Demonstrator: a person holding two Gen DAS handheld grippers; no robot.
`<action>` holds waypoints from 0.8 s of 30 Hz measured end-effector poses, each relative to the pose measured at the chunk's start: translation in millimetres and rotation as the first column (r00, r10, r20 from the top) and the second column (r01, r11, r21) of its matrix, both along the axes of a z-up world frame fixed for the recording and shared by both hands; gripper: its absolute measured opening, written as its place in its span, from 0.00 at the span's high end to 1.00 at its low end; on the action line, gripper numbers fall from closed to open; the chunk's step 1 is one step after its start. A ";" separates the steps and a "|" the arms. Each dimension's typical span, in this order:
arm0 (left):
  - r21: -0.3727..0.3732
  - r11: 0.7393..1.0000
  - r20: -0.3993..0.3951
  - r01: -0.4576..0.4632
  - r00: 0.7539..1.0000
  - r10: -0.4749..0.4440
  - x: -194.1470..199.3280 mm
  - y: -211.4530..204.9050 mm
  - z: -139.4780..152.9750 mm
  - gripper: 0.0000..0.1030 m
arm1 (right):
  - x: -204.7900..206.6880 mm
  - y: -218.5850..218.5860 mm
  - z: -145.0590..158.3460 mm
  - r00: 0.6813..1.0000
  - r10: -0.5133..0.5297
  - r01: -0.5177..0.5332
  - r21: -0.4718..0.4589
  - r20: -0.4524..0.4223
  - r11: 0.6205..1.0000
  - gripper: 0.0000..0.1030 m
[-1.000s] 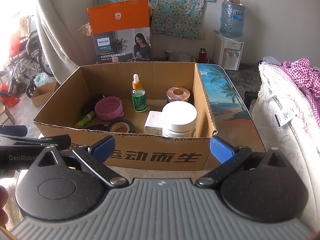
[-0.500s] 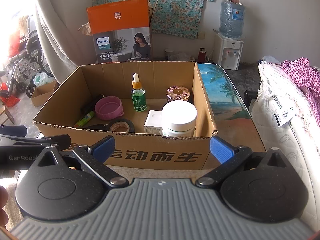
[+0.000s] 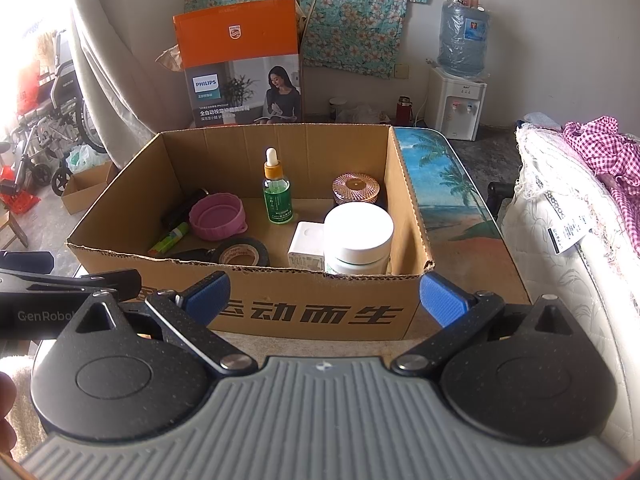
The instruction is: Organize rigid objects
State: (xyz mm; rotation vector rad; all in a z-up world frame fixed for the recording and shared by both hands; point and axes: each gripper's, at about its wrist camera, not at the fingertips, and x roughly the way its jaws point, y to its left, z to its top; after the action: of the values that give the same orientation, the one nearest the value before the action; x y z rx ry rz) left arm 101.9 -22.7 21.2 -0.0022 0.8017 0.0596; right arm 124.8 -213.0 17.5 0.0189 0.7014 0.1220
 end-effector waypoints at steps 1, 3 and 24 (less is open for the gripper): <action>0.001 1.000 0.000 0.000 1.000 0.000 0.1 -0.1 0.1 0.01 | 0.1 -0.1 -0.1 1.000 0.000 0.000 0.000 0.000 1.000 0.01; 0.002 1.000 0.000 0.000 1.000 0.000 -0.1 -0.5 0.3 0.01 | 0.1 0.0 0.0 1.000 0.000 0.000 0.000 0.000 1.000 0.01; 0.002 1.000 0.003 -0.001 1.000 0.001 -0.3 -2.2 2.9 0.01 | -0.4 -5.2 2.8 1.000 -0.006 0.006 0.000 0.003 1.000 0.01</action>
State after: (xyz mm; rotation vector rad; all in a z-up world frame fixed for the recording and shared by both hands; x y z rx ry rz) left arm 101.5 -24.9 24.1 -0.0004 0.7989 0.0610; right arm 124.4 -218.2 20.3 0.0209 0.6981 0.1164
